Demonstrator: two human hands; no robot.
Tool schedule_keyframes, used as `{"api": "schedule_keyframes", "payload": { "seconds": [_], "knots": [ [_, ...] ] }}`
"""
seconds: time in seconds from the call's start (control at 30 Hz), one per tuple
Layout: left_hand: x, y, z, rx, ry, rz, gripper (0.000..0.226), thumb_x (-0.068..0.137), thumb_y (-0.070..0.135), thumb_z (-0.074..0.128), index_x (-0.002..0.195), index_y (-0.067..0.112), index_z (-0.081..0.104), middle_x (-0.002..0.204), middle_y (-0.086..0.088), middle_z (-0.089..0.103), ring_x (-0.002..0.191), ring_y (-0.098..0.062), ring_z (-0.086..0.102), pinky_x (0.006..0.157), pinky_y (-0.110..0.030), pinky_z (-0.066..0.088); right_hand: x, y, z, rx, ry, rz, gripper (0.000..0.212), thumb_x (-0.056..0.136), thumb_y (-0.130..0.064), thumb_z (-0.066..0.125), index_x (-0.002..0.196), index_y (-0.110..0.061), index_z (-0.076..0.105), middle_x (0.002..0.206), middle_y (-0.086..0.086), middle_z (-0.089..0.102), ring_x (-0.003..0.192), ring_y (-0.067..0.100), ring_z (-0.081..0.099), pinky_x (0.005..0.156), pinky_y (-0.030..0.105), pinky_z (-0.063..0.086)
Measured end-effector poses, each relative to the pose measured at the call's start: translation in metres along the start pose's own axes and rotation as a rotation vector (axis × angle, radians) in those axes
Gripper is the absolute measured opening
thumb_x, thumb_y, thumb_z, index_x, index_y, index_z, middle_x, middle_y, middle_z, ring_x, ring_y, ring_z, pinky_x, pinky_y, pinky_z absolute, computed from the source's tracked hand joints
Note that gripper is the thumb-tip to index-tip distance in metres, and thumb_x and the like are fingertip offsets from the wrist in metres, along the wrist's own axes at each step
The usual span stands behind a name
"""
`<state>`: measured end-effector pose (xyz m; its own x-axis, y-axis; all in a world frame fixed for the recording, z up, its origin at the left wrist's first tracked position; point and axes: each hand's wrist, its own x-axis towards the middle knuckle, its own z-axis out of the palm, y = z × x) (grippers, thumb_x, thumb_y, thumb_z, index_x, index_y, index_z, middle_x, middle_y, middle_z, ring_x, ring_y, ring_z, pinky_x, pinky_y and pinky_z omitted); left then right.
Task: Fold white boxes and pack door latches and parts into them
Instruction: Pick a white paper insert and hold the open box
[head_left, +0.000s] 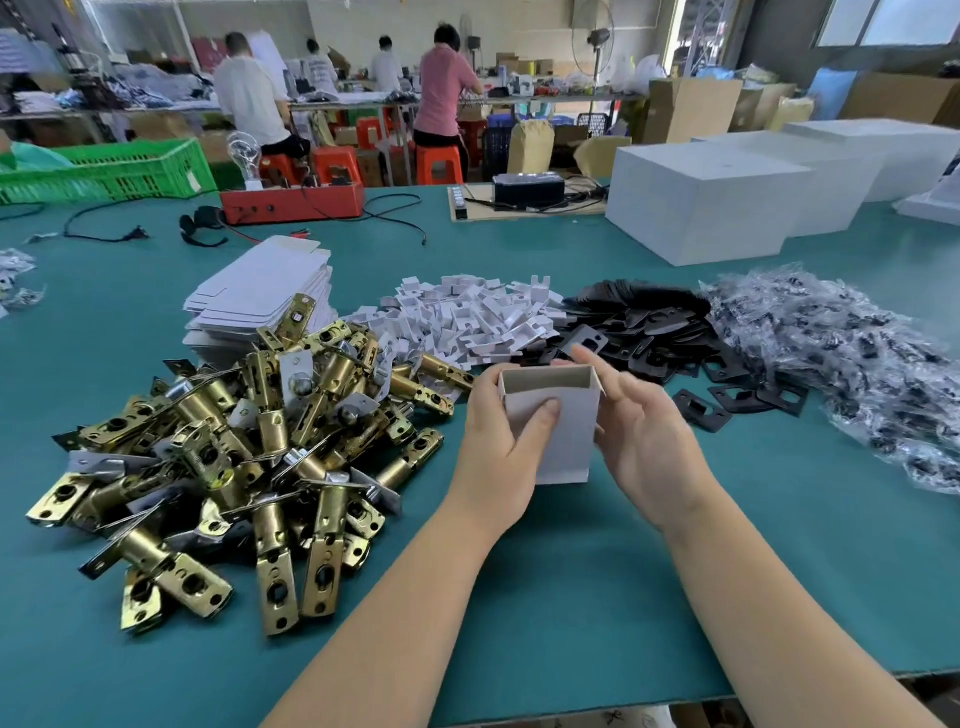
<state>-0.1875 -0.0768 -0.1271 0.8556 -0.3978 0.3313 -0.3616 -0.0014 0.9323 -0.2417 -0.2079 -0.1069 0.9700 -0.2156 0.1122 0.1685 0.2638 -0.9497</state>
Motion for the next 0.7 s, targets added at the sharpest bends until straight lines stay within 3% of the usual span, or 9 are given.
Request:
{"api": "schedule_keyframes", "payload": {
  "seconds": [0.07,0.13,0.23,0.3,0.43,0.57,0.7],
  "knots": [
    [-0.001,-0.005,0.003,0.072,0.021,0.045,0.033,0.089,0.042,0.051,0.118,0.029,0.041,0.118,0.003,0.053,0.109,-0.009,0.054,0.09,-0.029,0.048,0.012,-0.011,-0.005,-0.087,0.196,0.058,0.032,0.098,-0.026,0.039,0.098,-0.024,0.071,0.109,-0.001,0.071,0.098,0.014,0.059,0.084,0.026,0.044],
    [-0.001,-0.01,0.005,0.042,0.028,0.049,0.034,0.091,0.041,0.048,0.121,0.024,0.042,0.118,0.001,0.053,0.108,-0.005,0.055,0.092,-0.024,0.045,0.028,-0.023,-0.013,-0.263,0.319,0.072,0.027,0.094,-0.019,0.049,0.084,-0.026,0.072,0.096,-0.004,0.073,0.093,0.012,0.061,0.077,0.024,0.046],
    [-0.001,-0.011,0.007,-0.018,0.036,0.055,0.036,0.093,0.037,0.047,0.122,0.016,0.044,0.116,-0.002,0.052,0.106,0.004,0.057,0.091,-0.013,0.043,0.053,-0.024,-0.025,-0.724,0.228,-0.031,0.023,0.092,-0.014,0.056,0.087,-0.032,0.069,0.099,-0.007,0.071,0.089,0.006,0.061,0.069,0.014,0.046],
    [0.0,-0.011,0.008,-0.012,0.049,0.073,0.034,0.093,0.034,0.046,0.122,0.015,0.043,0.114,0.001,0.051,0.104,0.007,0.056,0.089,-0.008,0.041,0.073,-0.014,-0.03,-0.983,0.151,-0.099,0.019,0.092,-0.011,0.058,0.099,-0.024,0.07,0.105,-0.004,0.068,0.093,0.01,0.058,0.074,0.016,0.042],
    [-0.002,-0.013,0.009,-0.022,0.098,0.085,0.035,0.094,0.041,0.044,0.12,0.018,0.044,0.116,0.0,0.052,0.107,-0.005,0.057,0.093,-0.018,0.045,0.111,0.008,-0.033,-1.441,0.059,-0.247,0.024,0.09,-0.021,0.063,0.113,-0.014,0.07,0.115,0.005,0.067,0.111,0.024,0.053,0.091,0.025,0.035],
    [0.001,-0.013,0.002,0.032,0.191,0.124,0.027,0.095,0.036,0.044,0.118,0.023,0.04,0.114,0.0,0.047,0.108,-0.018,0.052,0.094,-0.031,0.047,0.136,0.025,-0.02,-1.664,0.001,-0.414,0.045,0.09,-0.04,0.062,0.127,-0.014,0.06,0.133,0.005,0.057,0.128,0.027,0.042,0.104,0.031,0.022],
    [0.006,-0.012,-0.004,-0.056,0.165,0.06,0.034,0.093,0.03,0.045,0.123,0.016,0.038,0.121,-0.01,0.047,0.113,-0.023,0.054,0.097,-0.039,0.048,0.161,0.036,-0.007,-1.87,-0.085,-0.223,0.05,0.095,-0.045,0.05,0.133,-0.014,0.05,0.138,0.007,0.051,0.128,0.028,0.039,0.103,0.037,0.032]
  ]
}}
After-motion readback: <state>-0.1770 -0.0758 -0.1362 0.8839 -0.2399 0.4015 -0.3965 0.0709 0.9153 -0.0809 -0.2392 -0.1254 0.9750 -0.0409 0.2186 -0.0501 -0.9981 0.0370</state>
